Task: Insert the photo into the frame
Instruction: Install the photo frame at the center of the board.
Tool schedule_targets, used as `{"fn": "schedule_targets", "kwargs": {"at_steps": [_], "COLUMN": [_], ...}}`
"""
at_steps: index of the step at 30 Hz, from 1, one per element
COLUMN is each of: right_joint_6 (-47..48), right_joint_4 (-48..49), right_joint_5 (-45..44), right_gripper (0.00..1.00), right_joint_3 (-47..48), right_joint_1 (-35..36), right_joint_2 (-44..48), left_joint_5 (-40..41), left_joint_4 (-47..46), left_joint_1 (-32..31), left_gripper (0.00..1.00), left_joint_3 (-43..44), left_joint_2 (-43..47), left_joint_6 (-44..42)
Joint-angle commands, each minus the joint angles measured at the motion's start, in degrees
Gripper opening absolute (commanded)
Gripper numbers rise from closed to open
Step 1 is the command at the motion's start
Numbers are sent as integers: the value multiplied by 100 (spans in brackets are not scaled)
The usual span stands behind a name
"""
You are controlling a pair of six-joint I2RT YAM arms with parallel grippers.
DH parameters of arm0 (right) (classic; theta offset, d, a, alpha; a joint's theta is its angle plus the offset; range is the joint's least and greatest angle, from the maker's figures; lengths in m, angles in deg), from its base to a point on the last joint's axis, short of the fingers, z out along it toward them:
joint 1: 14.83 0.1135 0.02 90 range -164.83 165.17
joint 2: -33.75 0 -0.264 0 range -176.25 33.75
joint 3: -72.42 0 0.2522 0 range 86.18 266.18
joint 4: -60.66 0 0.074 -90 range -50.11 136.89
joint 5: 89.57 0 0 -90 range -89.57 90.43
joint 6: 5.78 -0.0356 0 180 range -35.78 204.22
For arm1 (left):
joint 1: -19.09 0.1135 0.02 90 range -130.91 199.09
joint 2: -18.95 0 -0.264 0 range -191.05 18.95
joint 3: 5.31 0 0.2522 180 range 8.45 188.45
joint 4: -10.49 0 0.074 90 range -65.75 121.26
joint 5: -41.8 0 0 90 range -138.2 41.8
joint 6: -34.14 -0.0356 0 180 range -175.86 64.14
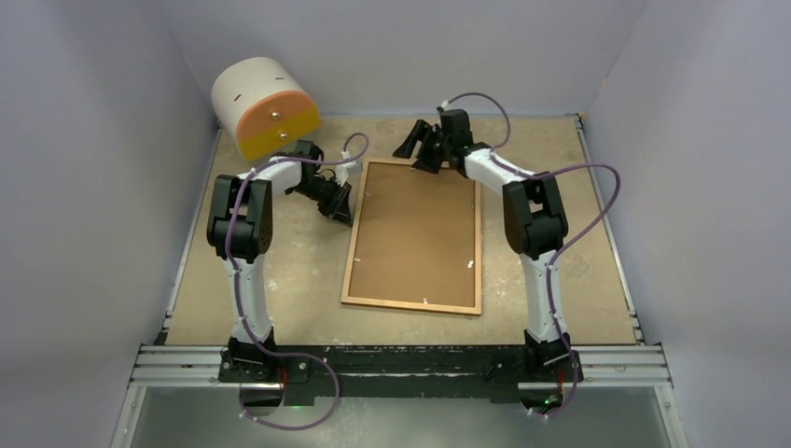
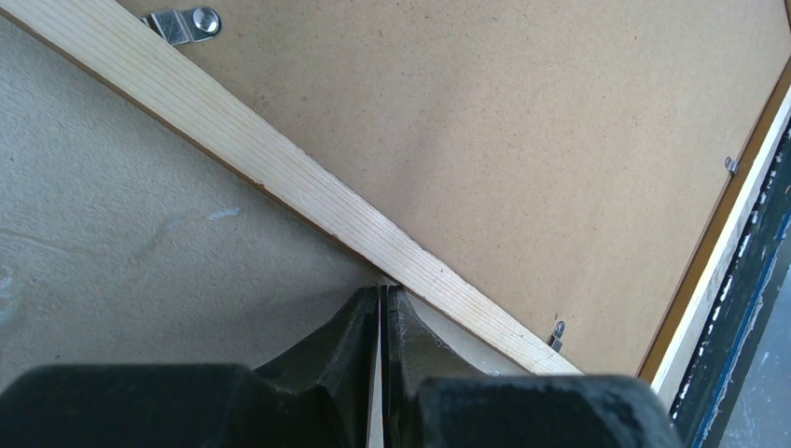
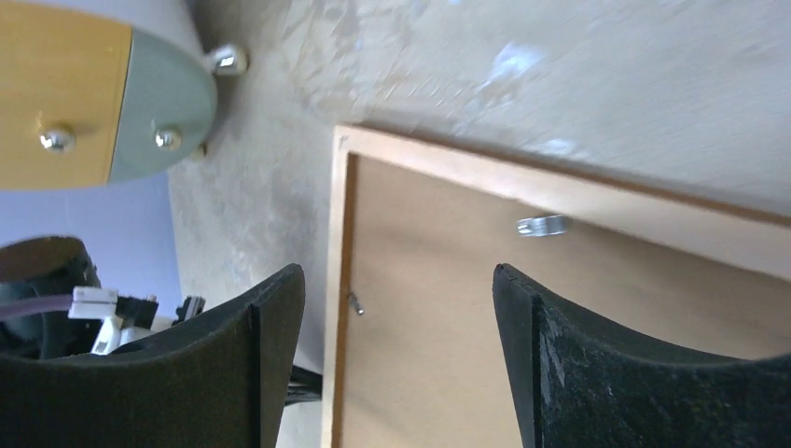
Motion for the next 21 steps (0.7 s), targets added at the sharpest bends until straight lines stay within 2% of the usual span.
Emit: {"fn": "schedule_targets", "kwargs": {"at_steps": [1, 21], "right_joint_6": [352, 295], "right_joint_4": [-383, -522], "right_joint_5": [-346, -657], "right_gripper": [76, 72], "right_joint_3": [-9, 481], "right_joint_1": [-94, -95], "right_joint_2": [263, -378], "left_joint_5": [319, 399], "left_joint_4": [-9, -27], "left_joint_1": [-34, -96], "left_gripper": [10, 10], "left_joint_3": [-156, -136], "left_joint_2": [75, 92], "left_joint_6": [-256, -298]}}
